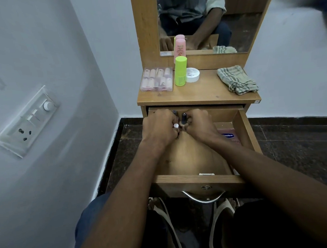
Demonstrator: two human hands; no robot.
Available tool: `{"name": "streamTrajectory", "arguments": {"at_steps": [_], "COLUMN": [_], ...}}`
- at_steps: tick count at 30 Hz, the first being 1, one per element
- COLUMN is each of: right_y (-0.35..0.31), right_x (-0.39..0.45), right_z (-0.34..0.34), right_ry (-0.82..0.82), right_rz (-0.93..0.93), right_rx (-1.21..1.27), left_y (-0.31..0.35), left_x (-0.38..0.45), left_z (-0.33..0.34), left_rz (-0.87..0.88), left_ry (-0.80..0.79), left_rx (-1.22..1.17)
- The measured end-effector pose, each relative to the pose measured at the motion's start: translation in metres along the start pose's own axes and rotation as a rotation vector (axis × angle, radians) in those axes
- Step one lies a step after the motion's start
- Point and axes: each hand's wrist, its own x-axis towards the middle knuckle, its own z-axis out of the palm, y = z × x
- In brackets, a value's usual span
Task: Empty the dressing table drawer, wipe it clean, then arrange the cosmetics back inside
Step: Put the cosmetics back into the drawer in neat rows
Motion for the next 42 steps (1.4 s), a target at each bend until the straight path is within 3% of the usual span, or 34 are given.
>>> {"name": "streamTrajectory", "arguments": {"at_steps": [15, 19, 21, 25, 29, 42], "right_y": [-0.01, -0.017, -0.019, -0.023, -0.026, -0.037], "right_x": [-0.005, -0.008, -0.003, 0.01, 0.03, 0.077], "right_z": [-0.016, -0.034, -0.043, -0.067, -0.085, -0.074], "right_ry": [0.015, -0.027, 0.007, 0.228, 0.366, 0.325], "right_rz": [-0.035, -0.045, -0.073, -0.109, -0.109, -0.136], "right_rx": [-0.12, -0.193, -0.179, -0.05, 0.105, 0.174], "left_y": [0.001, 0.01, 0.016, 0.028, 0.033, 0.031], "left_x": [0.002, 0.005, 0.008, 0.025, 0.053, 0.119], "left_z": [-0.022, -0.029, -0.032, -0.038, -0.041, -0.019], "left_rz": [-0.037, -0.03, -0.03, -0.03, -0.04, -0.069], "left_ry": [0.046, 0.108, 0.177, 0.356, 0.425, 0.364], "left_rx": [0.08, -0.048, -0.163, -0.318, -0.419, -0.341]}}
